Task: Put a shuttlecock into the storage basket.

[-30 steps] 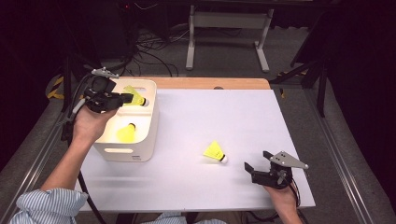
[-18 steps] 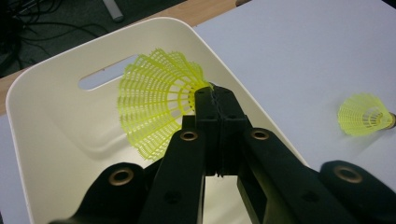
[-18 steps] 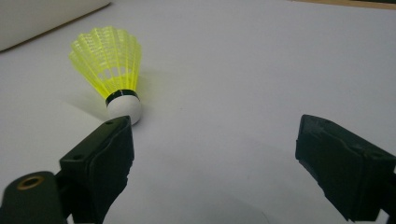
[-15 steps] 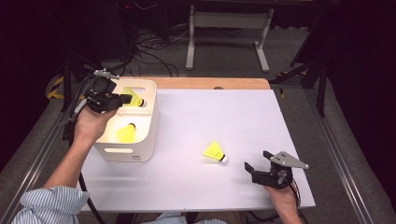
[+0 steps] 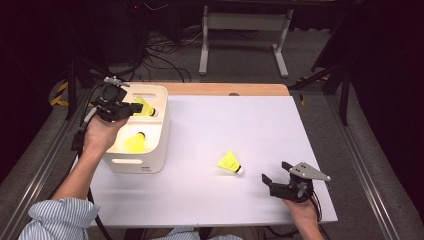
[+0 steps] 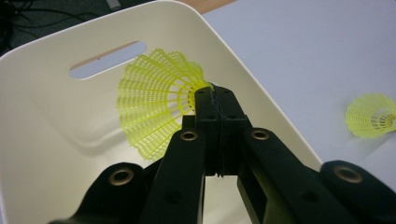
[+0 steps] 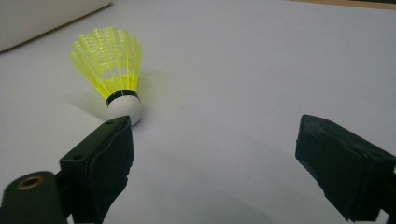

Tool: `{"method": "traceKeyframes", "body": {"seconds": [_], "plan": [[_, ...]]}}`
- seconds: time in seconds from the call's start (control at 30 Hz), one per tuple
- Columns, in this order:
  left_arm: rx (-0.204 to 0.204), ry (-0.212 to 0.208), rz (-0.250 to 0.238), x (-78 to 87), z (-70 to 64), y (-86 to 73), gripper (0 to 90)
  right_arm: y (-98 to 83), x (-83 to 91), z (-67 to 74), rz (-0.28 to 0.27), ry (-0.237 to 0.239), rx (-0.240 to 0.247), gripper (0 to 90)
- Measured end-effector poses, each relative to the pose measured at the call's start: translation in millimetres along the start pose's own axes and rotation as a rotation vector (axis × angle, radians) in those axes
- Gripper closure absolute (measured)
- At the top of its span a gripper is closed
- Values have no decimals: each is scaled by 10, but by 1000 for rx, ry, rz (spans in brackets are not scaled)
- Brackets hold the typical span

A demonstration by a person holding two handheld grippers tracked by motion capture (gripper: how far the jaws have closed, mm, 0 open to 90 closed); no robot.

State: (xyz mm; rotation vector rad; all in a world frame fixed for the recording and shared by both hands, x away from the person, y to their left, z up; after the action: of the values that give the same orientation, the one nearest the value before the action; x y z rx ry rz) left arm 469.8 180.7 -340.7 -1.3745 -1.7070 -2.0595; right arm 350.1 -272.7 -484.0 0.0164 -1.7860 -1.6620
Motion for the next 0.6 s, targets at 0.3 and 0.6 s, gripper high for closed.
{"method": "traceKeyframes", "body": {"seconds": [0.3, 0.6], "plan": [[15, 3, 16, -129, 42, -36, 899, 0, 1, 0, 0, 1, 1, 124], [25, -2, 27, -245, 66, -45, 899, 1, 2, -2, -2, 1, 0, 124]]}}
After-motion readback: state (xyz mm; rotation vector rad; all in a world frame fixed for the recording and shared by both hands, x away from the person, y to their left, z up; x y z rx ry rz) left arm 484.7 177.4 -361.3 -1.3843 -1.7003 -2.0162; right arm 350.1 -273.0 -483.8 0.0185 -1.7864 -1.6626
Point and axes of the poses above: each handheld gripper's, and its own axes: x roughly backward along the jaws, y roughly out of its top, z roughly to its left, the point moved 6 cm from there along -x, roughly forward along the jaws, and after that the axes turned 2 degrees about -x, right-handed, at the moved point
